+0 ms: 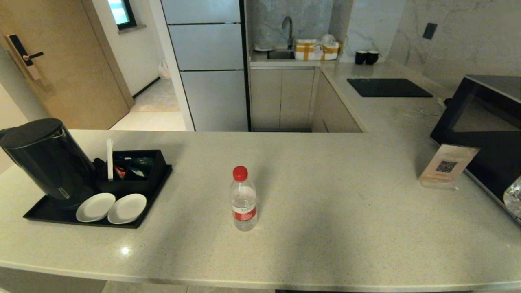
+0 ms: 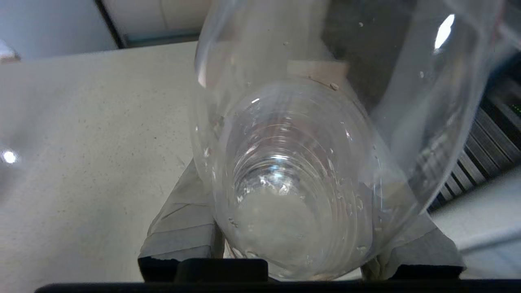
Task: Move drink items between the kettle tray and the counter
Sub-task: Return the bottled water to its original position
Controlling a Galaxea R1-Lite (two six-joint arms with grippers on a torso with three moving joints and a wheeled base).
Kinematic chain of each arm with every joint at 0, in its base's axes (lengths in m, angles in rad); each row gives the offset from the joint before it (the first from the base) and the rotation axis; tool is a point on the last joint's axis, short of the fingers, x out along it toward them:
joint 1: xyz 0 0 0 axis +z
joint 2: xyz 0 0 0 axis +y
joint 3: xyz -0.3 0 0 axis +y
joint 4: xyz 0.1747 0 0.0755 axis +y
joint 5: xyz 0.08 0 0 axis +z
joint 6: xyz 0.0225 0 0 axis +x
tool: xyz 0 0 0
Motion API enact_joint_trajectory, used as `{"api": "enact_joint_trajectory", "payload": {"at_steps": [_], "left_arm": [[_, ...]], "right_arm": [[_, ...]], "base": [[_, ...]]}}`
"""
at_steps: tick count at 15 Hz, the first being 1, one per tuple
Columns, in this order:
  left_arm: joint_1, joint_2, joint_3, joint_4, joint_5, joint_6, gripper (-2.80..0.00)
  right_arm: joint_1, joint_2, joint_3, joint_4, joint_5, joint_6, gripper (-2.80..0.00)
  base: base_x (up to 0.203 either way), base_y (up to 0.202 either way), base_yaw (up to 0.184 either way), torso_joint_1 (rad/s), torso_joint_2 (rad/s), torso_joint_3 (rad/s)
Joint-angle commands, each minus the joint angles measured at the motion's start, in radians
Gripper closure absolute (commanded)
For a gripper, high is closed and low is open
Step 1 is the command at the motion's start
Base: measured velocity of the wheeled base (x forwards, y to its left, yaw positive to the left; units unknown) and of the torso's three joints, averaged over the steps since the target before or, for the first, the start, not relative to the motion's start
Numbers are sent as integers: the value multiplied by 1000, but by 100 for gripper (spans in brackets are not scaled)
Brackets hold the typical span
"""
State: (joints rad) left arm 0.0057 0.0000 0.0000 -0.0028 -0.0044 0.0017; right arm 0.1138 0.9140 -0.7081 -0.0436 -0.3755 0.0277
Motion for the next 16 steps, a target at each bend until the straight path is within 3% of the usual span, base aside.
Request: {"api": "enact_joint_trajectory", "payload": {"at_steps": [1, 5, 9, 12, 14, 16], "left_arm": [[0, 0, 2, 0, 0, 0, 0], [0, 0, 2, 0, 0, 0, 0], [0, 0, 2, 0, 0, 0, 0], [0, 0, 2, 0, 0, 0, 0], [0, 0, 1, 0, 1, 0, 0], [0, 0, 2, 0, 0, 0, 0]], "right_arm": [[15, -135, 0, 84, -35, 42, 0], [-8, -341, 8, 264, -71, 101, 0], [-100, -553, 27, 437, -52, 136, 0], [-133, -710, 67, 583, 15, 152, 0], [-130, -735, 75, 597, 66, 152, 0], [-122, -842, 94, 596, 215, 116, 0]], "base": [[0, 0, 0, 0, 0, 0], [0, 0, 0, 0, 0, 0], [0, 0, 0, 0, 0, 0], [0, 0, 0, 0, 0, 0], [0, 0, 0, 0, 0, 0], [0, 0, 0, 0, 0, 0]]}}
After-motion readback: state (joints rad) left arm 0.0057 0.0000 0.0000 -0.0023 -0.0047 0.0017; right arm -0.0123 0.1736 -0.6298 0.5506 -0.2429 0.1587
